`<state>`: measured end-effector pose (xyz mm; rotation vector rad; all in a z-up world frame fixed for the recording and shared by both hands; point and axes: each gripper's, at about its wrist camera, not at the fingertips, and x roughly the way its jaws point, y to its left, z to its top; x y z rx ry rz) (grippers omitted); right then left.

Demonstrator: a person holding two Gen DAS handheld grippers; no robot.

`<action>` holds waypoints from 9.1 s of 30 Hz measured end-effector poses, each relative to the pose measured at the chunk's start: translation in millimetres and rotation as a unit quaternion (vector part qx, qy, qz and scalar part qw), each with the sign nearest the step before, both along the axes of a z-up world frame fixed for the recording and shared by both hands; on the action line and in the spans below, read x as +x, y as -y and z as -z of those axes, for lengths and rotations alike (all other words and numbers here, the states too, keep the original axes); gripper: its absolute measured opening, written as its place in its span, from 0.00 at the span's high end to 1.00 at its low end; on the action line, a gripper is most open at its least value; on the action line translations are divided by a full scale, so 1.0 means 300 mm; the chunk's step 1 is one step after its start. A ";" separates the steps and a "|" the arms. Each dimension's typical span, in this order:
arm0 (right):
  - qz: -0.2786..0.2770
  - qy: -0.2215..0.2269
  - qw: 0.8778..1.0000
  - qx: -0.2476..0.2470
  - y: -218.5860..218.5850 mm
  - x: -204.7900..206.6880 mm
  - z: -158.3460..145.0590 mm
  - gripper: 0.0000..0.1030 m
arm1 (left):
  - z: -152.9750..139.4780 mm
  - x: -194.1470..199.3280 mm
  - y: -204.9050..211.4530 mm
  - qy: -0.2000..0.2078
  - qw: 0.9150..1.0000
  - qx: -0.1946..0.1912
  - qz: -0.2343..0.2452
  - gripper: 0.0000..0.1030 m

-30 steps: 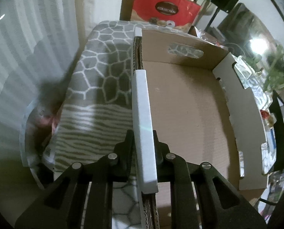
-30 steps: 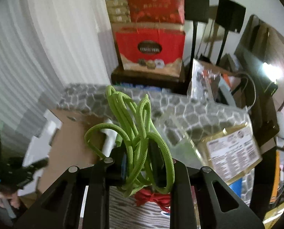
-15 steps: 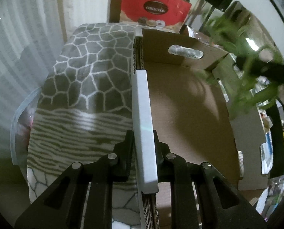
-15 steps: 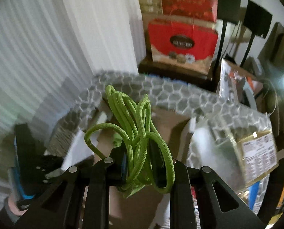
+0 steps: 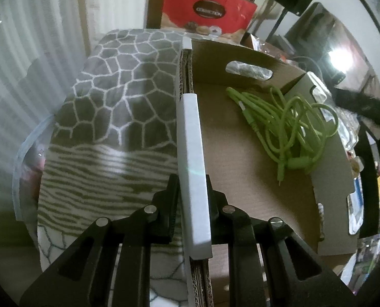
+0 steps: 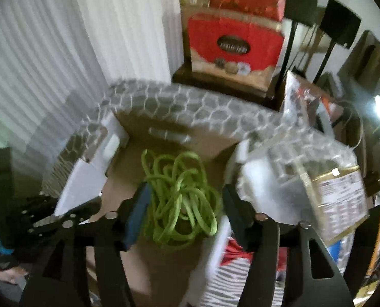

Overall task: Organize objects
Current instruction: 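Carry the green cable into the box and open the right gripper, then grasp the red cable on the tablecloth with the right gripper, then lower the red cable into the box beside the green cable, release, then grasp the clear bamboo-print phone case with the right gripper, then lift the phone case with the right gripper and carry it toward the box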

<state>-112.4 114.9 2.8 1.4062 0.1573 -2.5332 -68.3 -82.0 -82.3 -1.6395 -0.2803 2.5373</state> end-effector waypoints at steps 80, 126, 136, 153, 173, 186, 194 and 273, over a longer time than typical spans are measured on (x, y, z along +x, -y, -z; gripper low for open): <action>-0.001 0.031 0.997 -0.076 0.198 -0.053 0.128 0.80 | 0.001 0.000 -0.008 0.003 1.000 0.001 -0.002 0.84; 0.110 0.037 0.992 -0.040 -0.489 0.131 0.088 0.41 | 0.009 -0.007 -0.007 0.001 1.000 0.018 -0.005 0.84; 0.080 0.051 0.995 -0.038 -0.358 0.004 0.131 0.41 | 0.008 0.017 0.054 0.000 0.999 0.015 -0.028 0.84; 0.050 0.098 0.993 0.051 -0.217 -0.258 0.315 0.50 | 0.012 0.010 0.063 0.001 0.999 0.029 -0.028 0.83; 0.055 -0.012 0.994 -0.092 -0.291 -0.091 -0.036 0.58 | 0.021 -0.002 0.072 0.002 0.999 0.027 -0.023 0.82; 0.007 -0.081 0.990 -0.119 -0.143 -0.030 -0.307 0.89 | 0.028 -0.018 0.077 0.008 0.999 0.026 -0.023 0.82; 0.009 -0.050 0.994 -0.092 -0.114 -0.033 -0.224 0.89 | 0.036 -0.018 0.079 0.010 0.999 0.029 -0.021 0.82; -0.043 -0.131 0.987 0.076 0.107 -0.186 -0.180 0.93 | 0.036 -0.039 0.066 0.019 0.999 0.030 -0.013 0.81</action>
